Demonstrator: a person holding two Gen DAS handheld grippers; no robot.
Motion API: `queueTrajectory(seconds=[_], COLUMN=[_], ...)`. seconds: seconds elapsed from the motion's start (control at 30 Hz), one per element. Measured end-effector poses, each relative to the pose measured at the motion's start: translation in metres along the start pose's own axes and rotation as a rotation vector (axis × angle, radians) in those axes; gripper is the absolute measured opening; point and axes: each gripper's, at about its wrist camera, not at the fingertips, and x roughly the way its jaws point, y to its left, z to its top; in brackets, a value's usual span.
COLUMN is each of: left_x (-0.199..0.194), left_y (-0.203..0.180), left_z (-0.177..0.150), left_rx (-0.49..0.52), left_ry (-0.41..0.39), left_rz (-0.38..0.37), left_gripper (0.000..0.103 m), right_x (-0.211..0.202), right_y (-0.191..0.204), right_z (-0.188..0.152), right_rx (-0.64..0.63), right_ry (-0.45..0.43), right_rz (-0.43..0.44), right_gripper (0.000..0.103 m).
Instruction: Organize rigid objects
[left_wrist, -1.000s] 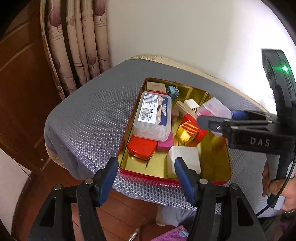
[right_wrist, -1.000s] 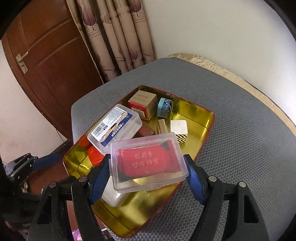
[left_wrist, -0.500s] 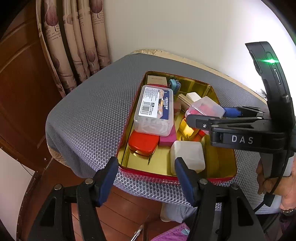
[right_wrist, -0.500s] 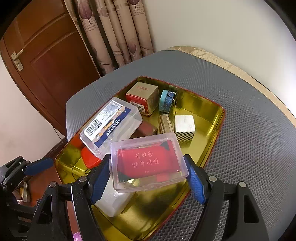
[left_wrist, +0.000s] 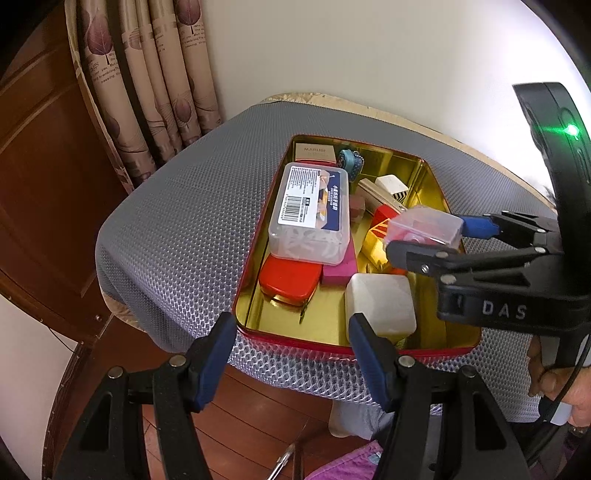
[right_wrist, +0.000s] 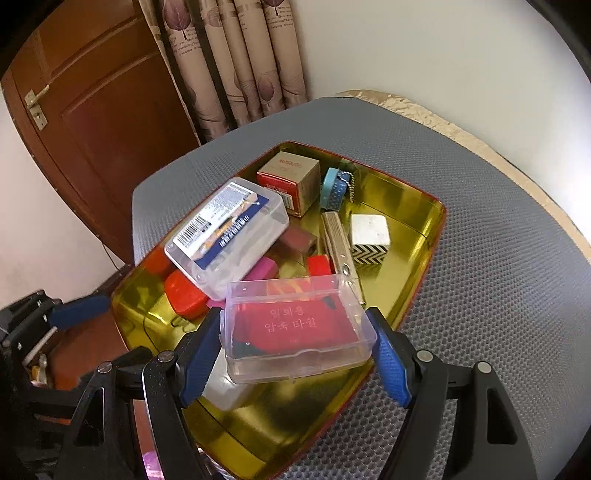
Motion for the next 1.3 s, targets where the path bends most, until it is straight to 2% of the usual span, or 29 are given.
queueTrajectory(seconds=[0.2, 0.27, 0.53, 0.83, 0.9, 1.0, 1.07, 1.17, 1.3], left_x=[0.001, 0.0, 0.003, 0.008, 0.006, 0.001, -0.002, -0.006, -0.012], left_y=[0.002, 0.005, 0.015, 0.019, 0.02, 0.017, 0.016, 0.014, 0.014], left_z=[0.0, 0.0, 0.003, 0.004, 0.005, 0.005, 0.005, 0.005, 0.004], left_rx=[0.001, -0.007, -0.057, -0.097, -0.097, -0.084, -0.078, -0.065, -0.06], left_ry=[0.0, 0.0, 0.011, 0.02, 0.002, -0.03, -0.05, -0.074, -0.111], left_rz=[-0.004, -0.011, -0.015, -0.013, -0.02, -0.016, -0.017, -0.028, -0.02], left_gripper=[0.065, 0.065, 0.066, 0.065, 0.065, 0.065, 0.065, 0.065, 0.065], right_x=[-0.007, -0.007, -0.02, -0.01, -0.014, -0.034, -0.047, -0.067, -0.079], right_y=[0.01, 0.013, -0.003, 0.013, 0.012, 0.01, 0.011, 0.022, 0.037], right_z=[-0.008, -0.011, -0.011, -0.018, -0.019, -0.021, -0.022, -0.025, -0.027], right_rx=[-0.041, -0.049, 0.028, -0.008, 0.014, 0.05, 0.057, 0.05, 0.012], right_ry=[0.006, 0.023, -0.027, 0.006, -0.006, -0.084, -0.136, -0.218, -0.265], right_rz=[-0.021, -0.012, 0.033, 0.049, 0.058, 0.078, 0.033, -0.078, -0.175], right_gripper=[0.073, 0.074, 0.075, 0.076, 0.076, 0.079, 0.088, 0.098, 0.101])
